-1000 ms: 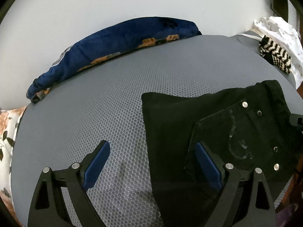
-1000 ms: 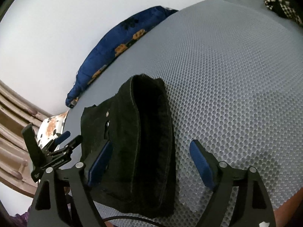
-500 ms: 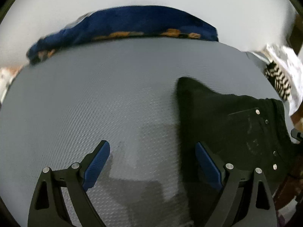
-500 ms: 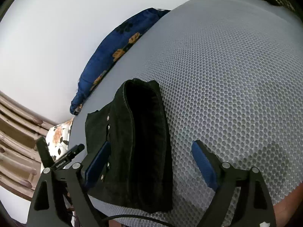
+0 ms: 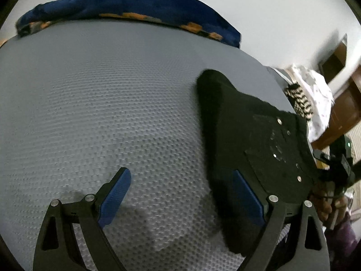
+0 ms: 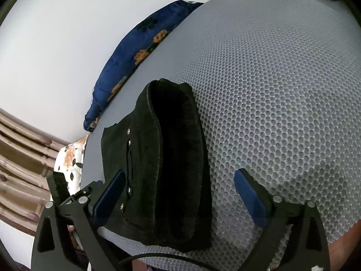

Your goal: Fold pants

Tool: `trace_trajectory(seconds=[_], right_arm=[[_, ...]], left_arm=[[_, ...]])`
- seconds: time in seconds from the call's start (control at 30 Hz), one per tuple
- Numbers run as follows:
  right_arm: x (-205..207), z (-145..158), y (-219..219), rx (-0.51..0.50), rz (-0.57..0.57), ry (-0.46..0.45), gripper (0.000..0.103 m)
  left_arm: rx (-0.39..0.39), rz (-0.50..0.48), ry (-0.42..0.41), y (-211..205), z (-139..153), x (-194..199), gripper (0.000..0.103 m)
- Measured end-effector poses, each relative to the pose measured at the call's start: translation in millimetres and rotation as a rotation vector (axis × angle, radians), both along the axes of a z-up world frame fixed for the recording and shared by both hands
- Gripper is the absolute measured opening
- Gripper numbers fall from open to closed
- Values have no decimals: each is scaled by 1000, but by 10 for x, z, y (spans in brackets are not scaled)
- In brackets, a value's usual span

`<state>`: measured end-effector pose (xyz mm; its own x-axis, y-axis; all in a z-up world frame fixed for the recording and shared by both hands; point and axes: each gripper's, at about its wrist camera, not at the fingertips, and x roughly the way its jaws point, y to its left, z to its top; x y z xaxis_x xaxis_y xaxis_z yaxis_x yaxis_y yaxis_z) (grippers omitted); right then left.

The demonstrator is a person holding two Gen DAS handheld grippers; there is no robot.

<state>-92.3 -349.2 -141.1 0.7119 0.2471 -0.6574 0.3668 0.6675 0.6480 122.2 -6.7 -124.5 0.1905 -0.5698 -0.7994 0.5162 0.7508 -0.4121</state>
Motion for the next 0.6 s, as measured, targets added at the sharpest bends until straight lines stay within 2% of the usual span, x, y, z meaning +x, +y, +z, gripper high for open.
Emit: trace_trajectory(seconds=[0.2, 0.33, 0.43, 0.5, 0.6], right_arm=[[119, -16, 45, 21, 34, -4, 101], [225, -29, 113, 28, 93, -5, 102], [305, -19, 214, -17, 143, 14, 103], [318, -22, 226, -24, 157, 14, 103], [292, -52, 179, 14, 149, -10, 101]], left_arm=[[16, -85, 0, -271, -14, -49, 96], [-12, -161, 13, -450, -17, -117, 97], [-35, -245, 18, -607, -14, -227, 97], [-49, -258, 5, -694, -13, -289, 97], [-89, -226, 13, -705, -11, -288, 97]])
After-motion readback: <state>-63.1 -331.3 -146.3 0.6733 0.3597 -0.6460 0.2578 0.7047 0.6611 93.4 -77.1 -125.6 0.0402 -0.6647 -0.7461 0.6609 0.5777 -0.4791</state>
